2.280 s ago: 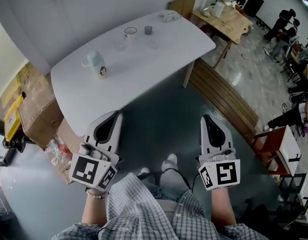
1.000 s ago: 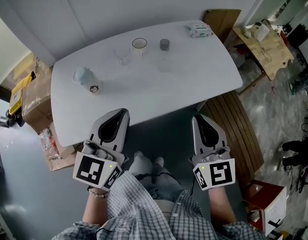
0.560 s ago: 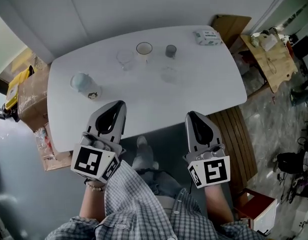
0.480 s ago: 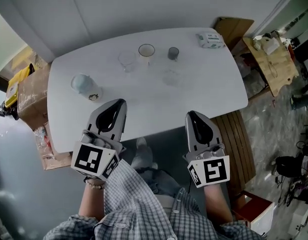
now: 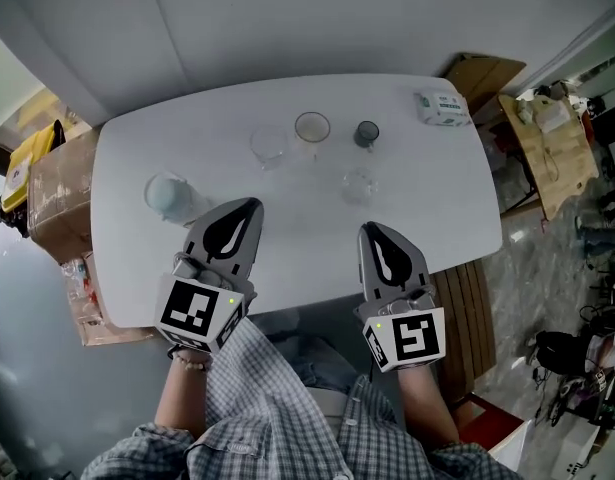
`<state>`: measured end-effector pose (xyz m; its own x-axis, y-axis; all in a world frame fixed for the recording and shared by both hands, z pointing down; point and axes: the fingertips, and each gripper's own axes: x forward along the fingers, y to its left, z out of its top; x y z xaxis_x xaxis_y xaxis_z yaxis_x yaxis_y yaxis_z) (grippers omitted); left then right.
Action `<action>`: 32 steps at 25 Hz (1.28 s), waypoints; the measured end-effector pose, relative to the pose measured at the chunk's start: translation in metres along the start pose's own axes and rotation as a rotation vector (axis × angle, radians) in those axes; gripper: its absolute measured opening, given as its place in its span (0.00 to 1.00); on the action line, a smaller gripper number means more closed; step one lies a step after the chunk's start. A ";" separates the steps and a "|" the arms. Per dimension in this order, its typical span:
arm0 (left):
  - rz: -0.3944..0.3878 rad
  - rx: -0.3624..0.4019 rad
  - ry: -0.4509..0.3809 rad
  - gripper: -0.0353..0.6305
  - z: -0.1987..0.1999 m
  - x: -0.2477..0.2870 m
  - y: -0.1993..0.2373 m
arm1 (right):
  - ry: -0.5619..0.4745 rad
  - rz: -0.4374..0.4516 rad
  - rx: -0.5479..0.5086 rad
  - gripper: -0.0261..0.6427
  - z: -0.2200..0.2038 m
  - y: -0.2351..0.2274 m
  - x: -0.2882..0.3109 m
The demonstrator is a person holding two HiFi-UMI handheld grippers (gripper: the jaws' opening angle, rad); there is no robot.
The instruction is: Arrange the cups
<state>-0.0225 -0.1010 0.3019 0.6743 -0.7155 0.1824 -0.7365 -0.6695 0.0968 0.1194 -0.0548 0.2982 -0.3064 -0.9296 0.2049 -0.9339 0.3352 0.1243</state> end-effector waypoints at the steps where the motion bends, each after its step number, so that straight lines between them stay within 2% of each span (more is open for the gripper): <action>1: -0.002 -0.006 0.005 0.07 -0.003 0.004 0.005 | 0.008 0.004 0.000 0.09 -0.002 0.000 0.008; 12: -0.024 -0.075 0.076 0.07 -0.035 0.037 0.040 | 0.161 -0.066 0.034 0.09 -0.035 -0.009 0.080; 19: -0.001 -0.110 0.130 0.07 -0.062 0.051 0.050 | 0.272 -0.085 0.055 0.09 -0.074 -0.006 0.122; 21: 0.004 -0.118 0.140 0.10 -0.068 0.056 0.052 | 0.308 -0.093 0.064 0.09 -0.086 -0.007 0.134; 22: 0.009 -0.118 0.145 0.14 -0.071 0.058 0.053 | 0.323 -0.090 0.064 0.09 -0.091 -0.007 0.140; 25: 0.031 -0.116 0.161 0.14 -0.078 0.063 0.057 | 0.357 -0.064 0.069 0.10 -0.103 -0.007 0.155; 28: 0.061 -0.136 0.190 0.14 -0.089 0.067 0.065 | 0.397 -0.039 0.067 0.17 -0.116 -0.007 0.169; 32: 0.091 -0.130 0.247 0.14 -0.106 0.075 0.069 | 0.444 -0.025 0.059 0.17 -0.131 -0.009 0.185</action>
<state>-0.0283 -0.1799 0.4262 0.5838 -0.6903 0.4273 -0.8046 -0.5622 0.1911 0.0953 -0.2094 0.4625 -0.1874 -0.7771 0.6008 -0.9528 0.2925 0.0812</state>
